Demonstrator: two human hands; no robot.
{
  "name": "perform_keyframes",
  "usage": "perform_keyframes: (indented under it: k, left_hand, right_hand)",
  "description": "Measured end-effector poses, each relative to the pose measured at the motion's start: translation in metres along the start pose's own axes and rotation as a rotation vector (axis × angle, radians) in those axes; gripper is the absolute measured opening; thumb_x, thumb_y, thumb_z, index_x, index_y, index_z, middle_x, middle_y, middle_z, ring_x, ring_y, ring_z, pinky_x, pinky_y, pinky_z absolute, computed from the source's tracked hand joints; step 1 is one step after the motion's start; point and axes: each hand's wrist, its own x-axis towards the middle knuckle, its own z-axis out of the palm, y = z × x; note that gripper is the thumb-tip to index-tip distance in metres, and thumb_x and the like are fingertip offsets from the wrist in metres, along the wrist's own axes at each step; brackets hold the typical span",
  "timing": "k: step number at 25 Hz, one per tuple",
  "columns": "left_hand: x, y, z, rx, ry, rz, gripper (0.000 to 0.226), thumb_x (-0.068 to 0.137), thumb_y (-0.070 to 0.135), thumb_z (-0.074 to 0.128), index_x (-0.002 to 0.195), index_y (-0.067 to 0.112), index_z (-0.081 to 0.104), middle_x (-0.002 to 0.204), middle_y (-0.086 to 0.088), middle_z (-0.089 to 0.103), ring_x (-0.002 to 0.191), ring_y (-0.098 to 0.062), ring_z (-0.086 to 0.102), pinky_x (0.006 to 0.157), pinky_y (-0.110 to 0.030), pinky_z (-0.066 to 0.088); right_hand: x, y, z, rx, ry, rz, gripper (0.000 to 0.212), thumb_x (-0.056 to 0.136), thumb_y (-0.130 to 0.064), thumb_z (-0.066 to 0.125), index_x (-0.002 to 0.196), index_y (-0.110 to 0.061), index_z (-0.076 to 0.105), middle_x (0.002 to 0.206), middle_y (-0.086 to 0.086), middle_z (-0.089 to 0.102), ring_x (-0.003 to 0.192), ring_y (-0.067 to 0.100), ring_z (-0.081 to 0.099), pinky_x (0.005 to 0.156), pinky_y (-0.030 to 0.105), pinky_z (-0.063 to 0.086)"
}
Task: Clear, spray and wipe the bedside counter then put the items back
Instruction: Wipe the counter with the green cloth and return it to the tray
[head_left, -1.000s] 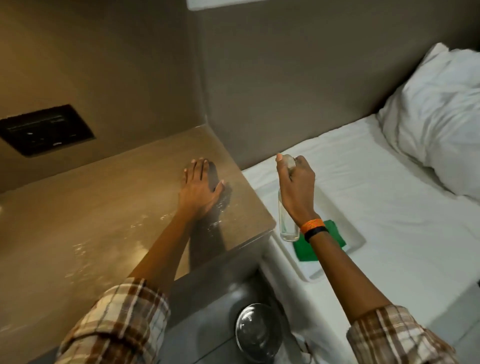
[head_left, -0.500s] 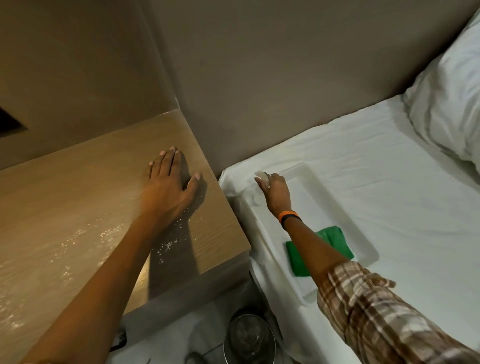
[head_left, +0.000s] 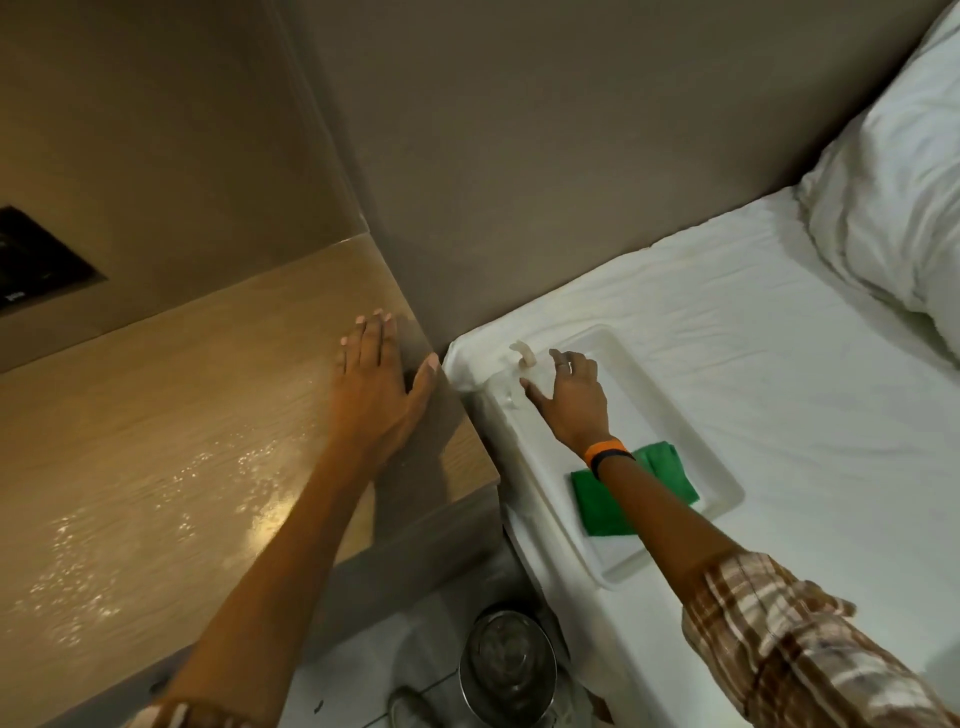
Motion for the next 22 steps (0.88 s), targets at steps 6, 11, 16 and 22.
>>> perform_keyframes:
  k: [6, 11, 16, 22]
  left_hand:
    - [-0.058, 0.147, 0.048, -0.117, 0.063, 0.319, 0.075, 0.100, 0.056, 0.031, 0.157, 0.007, 0.021, 0.164, -0.014, 0.025, 0.153, -0.029, 0.020, 0.126, -0.044, 0.018]
    - [-0.069, 0.186, 0.184, -0.048, -0.227, 0.378, 0.072, 0.102, 0.048, 0.035, 0.158, 0.006, 0.015, 0.166, -0.014, 0.018, 0.155, -0.026, 0.013, 0.126, -0.039, 0.007]
    - [-0.053, 0.167, 0.305, 0.091, -0.402, 0.350, 0.072, 0.103, 0.045, 0.037, 0.157, 0.005, 0.012, 0.166, -0.015, 0.015, 0.155, -0.030, 0.012, 0.127, -0.043, 0.013]
    - [-0.053, 0.161, 0.356, 0.114, -0.444, 0.297, 0.064, 0.096, 0.036, 0.060, 0.150, 0.018, 0.031, 0.140, -0.015, 0.038, 0.125, -0.032, 0.039, 0.100, -0.040, 0.040]
  right_hand:
    - [-0.092, 0.069, -0.037, -0.221, 0.056, 0.026, 0.085, 0.090, -0.073, 0.030, 0.152, -0.016, 0.034, 0.160, 0.016, 0.032, 0.150, 0.036, 0.027, 0.125, 0.053, 0.018]
    - [-0.106, 0.167, -0.019, -0.281, -0.107, 0.120, 0.091, 0.090, -0.076, 0.022, 0.159, -0.016, 0.019, 0.167, 0.016, 0.011, 0.156, 0.034, 0.004, 0.127, 0.053, 0.007]
    - [-0.086, 0.231, 0.037, -0.264, -0.212, 0.091, 0.085, 0.096, -0.067, 0.038, 0.159, -0.014, 0.017, 0.168, 0.014, 0.009, 0.156, 0.033, 0.006, 0.127, 0.049, 0.011]
    - [-0.072, 0.245, 0.077, -0.295, -0.282, 0.099, 0.068, 0.098, -0.045, 0.054, 0.154, -0.013, 0.030, 0.154, 0.021, 0.028, 0.138, 0.039, 0.034, 0.111, 0.049, 0.040]
